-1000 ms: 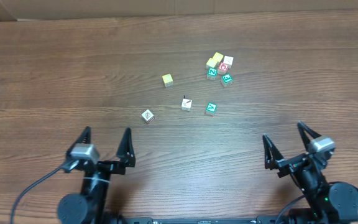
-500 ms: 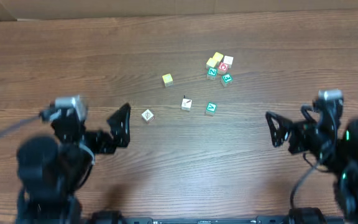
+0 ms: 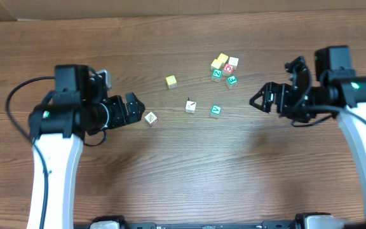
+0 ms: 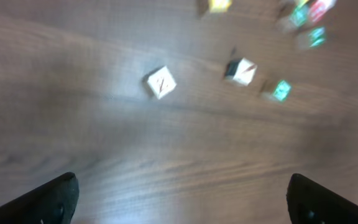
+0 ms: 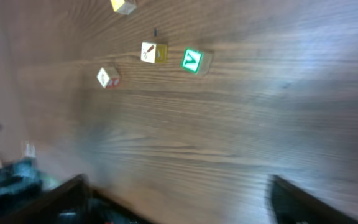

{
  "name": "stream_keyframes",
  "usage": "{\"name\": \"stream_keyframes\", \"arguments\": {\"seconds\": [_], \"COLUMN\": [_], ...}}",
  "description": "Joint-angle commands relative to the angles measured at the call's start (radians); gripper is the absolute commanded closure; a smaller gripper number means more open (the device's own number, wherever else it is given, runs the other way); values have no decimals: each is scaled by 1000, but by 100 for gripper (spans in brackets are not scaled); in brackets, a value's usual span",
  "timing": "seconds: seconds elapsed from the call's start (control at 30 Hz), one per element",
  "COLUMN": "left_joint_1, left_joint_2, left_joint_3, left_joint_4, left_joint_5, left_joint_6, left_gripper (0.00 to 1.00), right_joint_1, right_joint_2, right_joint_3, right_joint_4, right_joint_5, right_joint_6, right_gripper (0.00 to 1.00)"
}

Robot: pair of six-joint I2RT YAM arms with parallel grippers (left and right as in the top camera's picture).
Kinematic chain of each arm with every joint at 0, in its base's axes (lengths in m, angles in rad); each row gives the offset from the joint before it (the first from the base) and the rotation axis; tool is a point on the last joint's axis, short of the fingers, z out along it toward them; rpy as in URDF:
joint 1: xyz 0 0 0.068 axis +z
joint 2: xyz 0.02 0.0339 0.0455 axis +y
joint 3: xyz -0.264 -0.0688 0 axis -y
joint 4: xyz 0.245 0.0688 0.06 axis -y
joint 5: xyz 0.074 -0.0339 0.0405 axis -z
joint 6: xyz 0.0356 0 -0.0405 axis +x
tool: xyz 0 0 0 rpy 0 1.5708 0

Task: Flip 3 blocks
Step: 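Raise both arms and move the right gripper toward the block cluster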

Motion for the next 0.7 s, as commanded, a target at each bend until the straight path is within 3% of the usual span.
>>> {"name": "stream_keyframes", "arguments": {"seconds": [0.0, 0.03, 0.1, 0.23, 0.27, 0.33, 0.37, 0.4, 0.43, 0.5, 0.67], "left_joint_1": [-6, -6, -6, -6, -6, -6, -6, -6, -6, -5, -6], "left_joint_2": [75, 94, 130, 200, 217, 243, 255, 266, 275, 289, 302], "left_joint_3": [21, 21, 21, 21, 21, 21, 21, 21, 21, 21, 21], "left_joint_4": [-23, -25, -23, -8, -5, -5, -2, 2, 8, 21, 28], "left_joint_5": [8, 6, -9, -42, -54, -80, -97, -117, -138, -192, -229], "left_joint_6": [23, 34, 34, 34, 34, 34, 34, 34, 34, 30, 31], "left_gripper": [66, 96, 96, 96, 89, 32, 9, 0, 0, 0, 0], "right_joint_1": [18, 31, 64, 131, 146, 180, 198, 218, 240, 286, 385], "right_joint_2": [44, 52, 63, 66, 67, 71, 71, 72, 74, 80, 108], "right_joint_3": [20, 16, 8, -16, -19, -22, -23, -23, -23, -23, -23], "right_joint_4": [12, 24, 43, 74, 79, 97, 111, 126, 142, 176, 237], "right_joint_5": [-77, -61, 18, 234, 272, 314, 326, 341, 360, 414, 521], "right_joint_6": [30, 36, 106, 287, 323, 377, 396, 414, 438, 496, 583], "right_gripper": [48, 67, 80, 79, 75, 61, 48, 38, 27, 18, 17]}}
